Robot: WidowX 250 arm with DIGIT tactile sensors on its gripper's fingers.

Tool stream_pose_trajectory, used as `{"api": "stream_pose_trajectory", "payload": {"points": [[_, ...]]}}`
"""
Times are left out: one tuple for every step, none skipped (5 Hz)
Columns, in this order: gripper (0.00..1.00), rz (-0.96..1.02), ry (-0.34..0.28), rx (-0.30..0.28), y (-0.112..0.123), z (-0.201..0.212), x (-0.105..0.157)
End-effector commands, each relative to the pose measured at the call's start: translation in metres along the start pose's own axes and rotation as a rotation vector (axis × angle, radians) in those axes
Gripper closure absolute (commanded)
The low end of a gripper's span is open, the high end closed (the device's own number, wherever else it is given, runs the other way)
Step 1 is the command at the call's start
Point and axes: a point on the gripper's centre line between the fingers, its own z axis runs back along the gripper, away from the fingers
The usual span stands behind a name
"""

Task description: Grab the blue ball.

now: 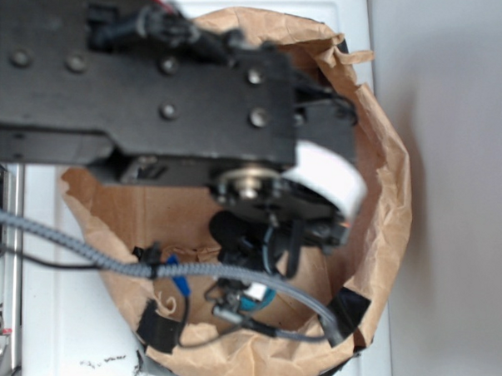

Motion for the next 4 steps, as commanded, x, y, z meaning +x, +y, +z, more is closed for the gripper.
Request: {"api": "stream_pose_trajectory", "payload": {"points": [[0.00,-0.114,-0.071,0.054,0.021,-0.018,-0.010],[0.00,-0.206,-0.026,0.018,0.013,-0.032,-0.009],[0.00,-0.323,0.012,-0.082,-0.002,-0.034,-0.004],[0.00,-0.390,0.039,-0.138,-0.024,-0.023,-0.012]]}}
